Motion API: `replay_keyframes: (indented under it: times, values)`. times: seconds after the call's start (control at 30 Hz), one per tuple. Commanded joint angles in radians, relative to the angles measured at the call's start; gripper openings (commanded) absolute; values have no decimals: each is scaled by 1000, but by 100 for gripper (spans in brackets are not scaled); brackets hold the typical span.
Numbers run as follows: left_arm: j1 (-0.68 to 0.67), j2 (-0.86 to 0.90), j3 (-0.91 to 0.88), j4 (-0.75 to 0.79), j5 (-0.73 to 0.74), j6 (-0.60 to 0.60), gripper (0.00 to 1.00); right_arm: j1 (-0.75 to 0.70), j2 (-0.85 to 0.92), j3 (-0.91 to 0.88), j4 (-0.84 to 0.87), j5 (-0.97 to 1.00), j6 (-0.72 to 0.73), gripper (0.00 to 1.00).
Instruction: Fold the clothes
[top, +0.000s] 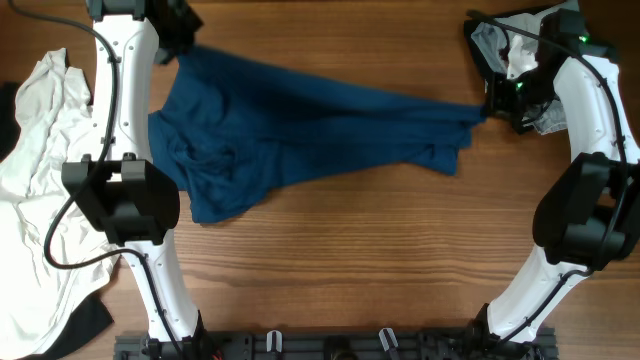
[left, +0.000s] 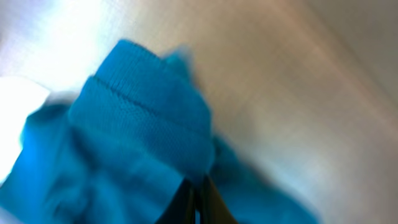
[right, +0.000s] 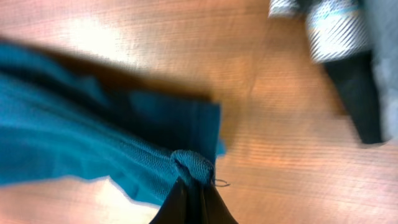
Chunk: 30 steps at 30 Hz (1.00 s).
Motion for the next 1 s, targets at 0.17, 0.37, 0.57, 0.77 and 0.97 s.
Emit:
replay_keyframes:
  times: [0.17,0.37,0.57,0.77,0.97]
  values:
    - [-14,-16,0,-277,10,-25,4,27,-20,18,-137,-56,30,4]
    - [-14,-18,-31,-420,60,31,4,26,-20,18,-191,-74,31,4]
    - [-35,-18,-201,-420,150,30,4,26,-20,18,-203,-74,35,4]
    - [-116,-18,-390,-420,220,30,4,26,-20,18,-204,-74,36,4]
    - [-211,-18,-435,-421,216,35,4,26,-20,18,-204,-74,36,4]
